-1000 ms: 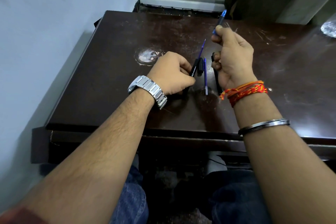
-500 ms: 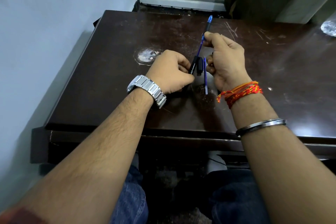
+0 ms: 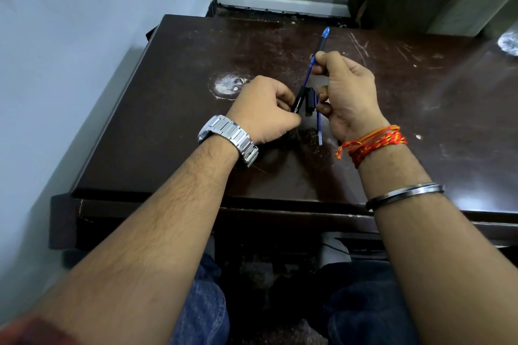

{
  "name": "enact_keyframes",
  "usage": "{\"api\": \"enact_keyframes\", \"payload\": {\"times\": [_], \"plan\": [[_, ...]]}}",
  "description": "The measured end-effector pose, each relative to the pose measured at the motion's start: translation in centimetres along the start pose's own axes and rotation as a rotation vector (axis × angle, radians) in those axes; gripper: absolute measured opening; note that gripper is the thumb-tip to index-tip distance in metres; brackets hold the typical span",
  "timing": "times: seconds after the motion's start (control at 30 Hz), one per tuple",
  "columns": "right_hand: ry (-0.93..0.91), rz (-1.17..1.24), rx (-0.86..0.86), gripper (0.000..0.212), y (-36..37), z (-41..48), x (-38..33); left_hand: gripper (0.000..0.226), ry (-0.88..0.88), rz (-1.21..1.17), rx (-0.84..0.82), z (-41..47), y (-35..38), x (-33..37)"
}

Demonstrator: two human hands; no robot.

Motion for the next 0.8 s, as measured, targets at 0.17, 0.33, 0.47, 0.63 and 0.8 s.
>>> {"api": "enact_keyframes", "payload": {"times": [0.17,0.33,0.47,0.63,0.8], "plan": [[-0.011,-0.027,0.009,0.023,-0.1,0.2,0.0,0.015,0.009,0.013,-0.013,0.0,0.0,0.2],[0.040,-0.002,-0.030,0.013,-0.2,0.5,0.3,0.012,0.018,0.007,0.015,-0.2,-0.3,0.5],[0.048,-0.060,-0.087,0.015,0.2,0.5,0.4,0.013,0.004,-0.022,0.096,0.0,-0.6,0.5],[0.044,-0.096,-0.108,0.014,0.3,0.6,0.7,0.016,0.041,-0.068,0.178,-0.1,-0.4,0.8],[0.012,-0.107,-0.083,0.014,-0.1,0.7,0.7,0.012,0.074,-0.023,0.168,-0.4,0.7,1.2]]}}
Point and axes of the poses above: each hand's wrist, its own z-axis towards the middle knuckle, its own y-axis out of the palm, x = y × z, the point moved 6 cm from there along z, towards the middle knuckle, and after that the axes turned 12 degrees about x, right-handed, at the moved point
